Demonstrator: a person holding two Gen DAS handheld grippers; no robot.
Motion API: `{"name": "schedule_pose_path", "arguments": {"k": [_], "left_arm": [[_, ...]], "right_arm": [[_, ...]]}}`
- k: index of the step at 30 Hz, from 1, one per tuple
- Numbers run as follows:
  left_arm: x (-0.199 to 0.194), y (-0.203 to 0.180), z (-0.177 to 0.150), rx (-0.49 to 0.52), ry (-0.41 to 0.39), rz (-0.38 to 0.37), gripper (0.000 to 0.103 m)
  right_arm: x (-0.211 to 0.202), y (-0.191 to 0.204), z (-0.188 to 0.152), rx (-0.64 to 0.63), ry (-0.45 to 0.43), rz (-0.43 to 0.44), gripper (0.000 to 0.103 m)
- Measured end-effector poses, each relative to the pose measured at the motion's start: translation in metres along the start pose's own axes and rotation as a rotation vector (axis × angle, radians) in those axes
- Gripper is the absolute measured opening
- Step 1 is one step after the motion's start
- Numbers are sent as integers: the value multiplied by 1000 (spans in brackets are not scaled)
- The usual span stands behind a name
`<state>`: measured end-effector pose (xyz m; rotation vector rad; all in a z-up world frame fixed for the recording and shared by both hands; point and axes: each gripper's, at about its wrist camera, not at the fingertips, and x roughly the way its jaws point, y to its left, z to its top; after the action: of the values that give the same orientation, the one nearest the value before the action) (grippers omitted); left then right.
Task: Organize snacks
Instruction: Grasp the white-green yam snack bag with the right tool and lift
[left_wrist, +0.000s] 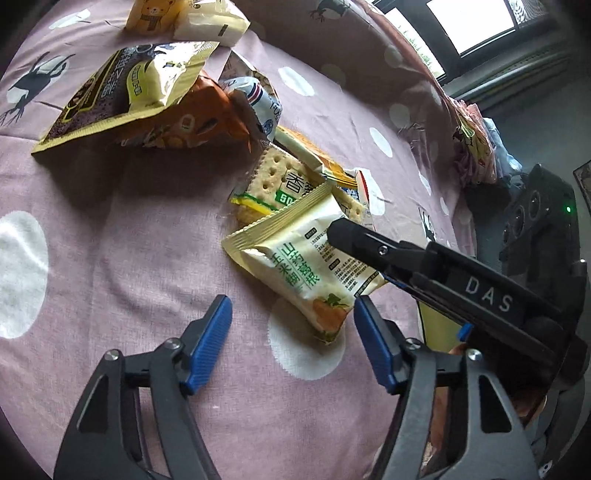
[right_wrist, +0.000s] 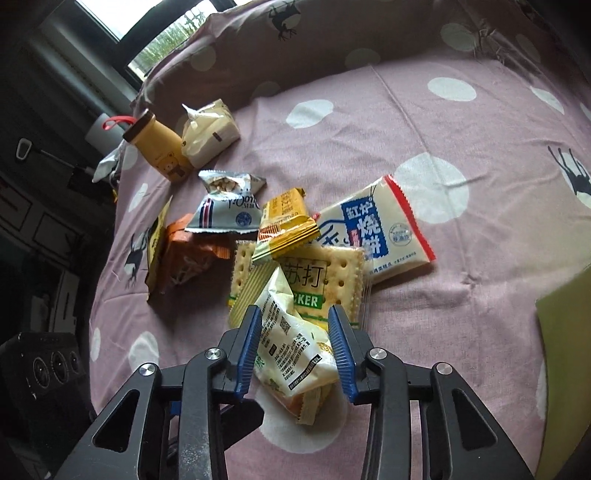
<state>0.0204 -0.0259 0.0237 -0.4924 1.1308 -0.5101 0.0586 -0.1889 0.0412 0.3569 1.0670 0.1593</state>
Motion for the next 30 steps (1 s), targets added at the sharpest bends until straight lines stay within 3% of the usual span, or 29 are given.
{"name": "schedule_pose_path", "arguments": {"k": [3,13,19,30], "left_arm": [[-1,2,0,-8,-3,-8,51],[0,-7,-3,91,8,49,49],[-4,-24,-10,223,-41,140,40],[-21,-39,-16,309,-102,150,39]], "right_arm": [[2,8,-6,-30,18,21,40],[17,4,-21,31,128,139,41],[19,5,-30,60,160,228,41],[-10,23,-36,7,67,256,41]]}}
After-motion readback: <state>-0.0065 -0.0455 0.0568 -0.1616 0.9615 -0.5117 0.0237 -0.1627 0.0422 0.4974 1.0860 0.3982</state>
